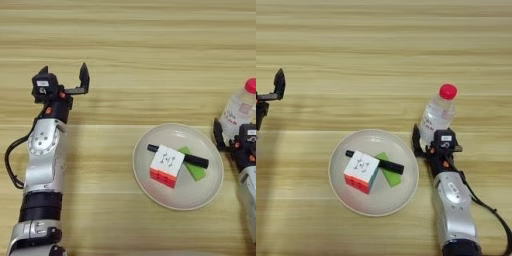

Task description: Move the objects on the table

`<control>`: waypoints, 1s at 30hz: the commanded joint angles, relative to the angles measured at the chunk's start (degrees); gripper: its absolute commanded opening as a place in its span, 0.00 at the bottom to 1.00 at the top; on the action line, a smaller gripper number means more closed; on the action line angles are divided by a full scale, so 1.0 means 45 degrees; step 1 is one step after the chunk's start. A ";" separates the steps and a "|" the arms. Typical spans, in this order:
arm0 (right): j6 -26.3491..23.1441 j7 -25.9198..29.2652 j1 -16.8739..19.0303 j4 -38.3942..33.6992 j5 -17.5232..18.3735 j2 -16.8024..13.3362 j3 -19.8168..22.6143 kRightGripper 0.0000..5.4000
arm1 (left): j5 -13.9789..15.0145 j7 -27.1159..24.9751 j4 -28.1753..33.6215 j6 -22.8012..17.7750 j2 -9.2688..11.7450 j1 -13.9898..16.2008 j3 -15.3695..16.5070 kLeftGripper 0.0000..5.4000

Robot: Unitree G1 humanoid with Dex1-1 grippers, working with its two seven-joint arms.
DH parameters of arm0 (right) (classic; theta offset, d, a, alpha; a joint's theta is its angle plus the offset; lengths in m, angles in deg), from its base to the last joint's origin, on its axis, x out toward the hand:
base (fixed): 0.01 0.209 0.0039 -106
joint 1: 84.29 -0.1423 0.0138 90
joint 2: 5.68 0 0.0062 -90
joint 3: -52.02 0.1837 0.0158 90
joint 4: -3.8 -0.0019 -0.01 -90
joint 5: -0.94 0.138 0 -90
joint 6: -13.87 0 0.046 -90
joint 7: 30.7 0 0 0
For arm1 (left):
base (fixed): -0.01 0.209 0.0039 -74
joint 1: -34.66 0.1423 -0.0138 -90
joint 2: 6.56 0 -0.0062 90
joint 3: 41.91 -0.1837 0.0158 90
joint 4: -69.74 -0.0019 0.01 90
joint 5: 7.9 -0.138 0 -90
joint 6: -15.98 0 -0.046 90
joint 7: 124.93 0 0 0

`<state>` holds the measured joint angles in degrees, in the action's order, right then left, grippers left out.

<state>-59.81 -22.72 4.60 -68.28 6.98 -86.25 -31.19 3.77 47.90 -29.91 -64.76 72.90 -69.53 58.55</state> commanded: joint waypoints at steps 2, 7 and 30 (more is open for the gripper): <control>-0.0182 -0.0011 0.0035 0.0096 -0.0028 0.0050 -0.0030 0.93 | -0.0003 -0.0027 0.0055 0.0015 0.0071 -0.0119 0.0019 1.00; -0.0165 -0.0018 0.0019 0.0107 -0.0018 0.0052 -0.0018 1.00 | -0.0006 -0.0031 0.0053 0.0019 0.0066 -0.0125 0.0027 1.00; 0.0227 -0.0199 -0.0090 -0.0384 0.0135 0.0030 0.0301 1.00 | -0.0026 -0.0039 -0.0041 0.0078 0.0065 -0.0207 0.0039 1.00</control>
<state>-59.21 -23.17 4.56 -68.74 7.29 -86.22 -30.41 3.77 47.70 -29.91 -64.69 72.90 -69.80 58.61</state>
